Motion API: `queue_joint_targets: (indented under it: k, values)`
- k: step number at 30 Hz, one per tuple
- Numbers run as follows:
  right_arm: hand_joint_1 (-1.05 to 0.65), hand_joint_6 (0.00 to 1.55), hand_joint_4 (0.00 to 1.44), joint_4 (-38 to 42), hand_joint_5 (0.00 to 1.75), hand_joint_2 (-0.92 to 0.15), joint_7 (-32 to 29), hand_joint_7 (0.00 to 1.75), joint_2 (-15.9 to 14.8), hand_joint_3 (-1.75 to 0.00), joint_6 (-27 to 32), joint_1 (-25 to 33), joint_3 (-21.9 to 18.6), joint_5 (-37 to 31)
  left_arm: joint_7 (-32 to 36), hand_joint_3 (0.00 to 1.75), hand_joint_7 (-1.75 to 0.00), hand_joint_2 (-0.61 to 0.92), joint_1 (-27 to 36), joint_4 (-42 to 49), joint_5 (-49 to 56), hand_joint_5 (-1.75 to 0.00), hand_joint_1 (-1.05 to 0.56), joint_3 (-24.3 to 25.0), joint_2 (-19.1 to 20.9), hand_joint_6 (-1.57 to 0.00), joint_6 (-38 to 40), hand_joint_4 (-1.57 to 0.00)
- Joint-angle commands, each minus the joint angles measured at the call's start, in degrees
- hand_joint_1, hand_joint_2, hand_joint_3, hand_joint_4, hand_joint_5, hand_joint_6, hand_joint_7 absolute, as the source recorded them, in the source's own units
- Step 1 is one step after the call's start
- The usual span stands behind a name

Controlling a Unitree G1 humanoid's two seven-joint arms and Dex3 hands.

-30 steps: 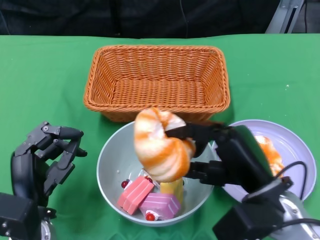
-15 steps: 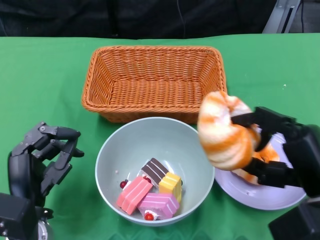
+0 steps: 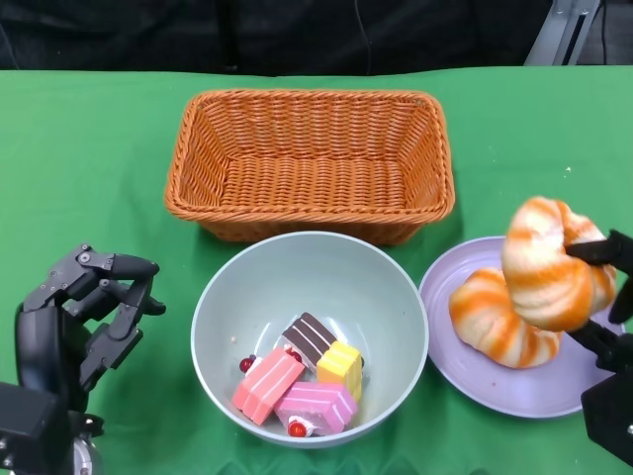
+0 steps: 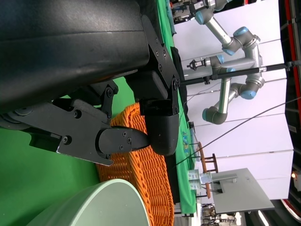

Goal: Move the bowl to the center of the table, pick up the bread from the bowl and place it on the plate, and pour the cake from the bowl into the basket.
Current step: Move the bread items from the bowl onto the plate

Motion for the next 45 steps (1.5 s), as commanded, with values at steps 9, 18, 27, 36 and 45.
queue_joint_targets:
  k: [9, 18, 27, 36, 45]
  values:
    - [-0.09, 1.04, 0.79, 15.6, 1.37, -0.88, -5.1, 0.43, -2.7, -0.20, -1.8, -5.6, 3.0, -1.1, -1.0, 0.48, -1.05, 0.83, -0.1, -0.4, -0.7, -1.35, -0.15, 0.2, 0.7, -0.88, 0.2, -0.83]
    - [-0.11, 1.06, 0.80, 20.0, 1.37, -0.91, -3.1, 0.39, -2.4, -0.15, -2.0, -7.3, 4.5, 1.0, -1.8, 0.49, -1.04, 0.83, -0.3, 0.0, -0.9, -1.34, -0.15, 0.3, 1.0, -0.88, -0.1, -0.84]
    - [-0.13, 1.07, 0.77, 23.6, 1.47, -0.92, 0.1, 0.40, -2.2, -0.16, -2.4, -9.1, 5.7, 3.6, -2.9, 0.48, -1.03, 0.83, -0.5, 0.4, -1.4, -1.35, -0.15, 0.7, 1.0, -0.89, -0.3, -0.84]
    - [-0.12, 1.05, 0.78, 27.3, 1.37, -0.92, 8.4, 0.42, -3.2, -0.19, -1.0, -11.4, 8.1, 5.4, -2.7, 0.48, -1.05, 0.83, -0.3, 0.2, -0.5, -1.36, -0.16, 0.3, 1.1, -0.87, 0.1, -0.83]
    - [-0.19, 0.91, 0.73, 25.8, 0.89, -0.91, 9.0, 0.24, -3.9, -0.10, 0.1, -11.0, 9.2, 5.4, -1.8, 0.46, -1.03, 0.84, 0.0, 0.0, 0.2, -1.35, -0.15, 0.2, 1.2, -0.89, -0.1, -0.83]
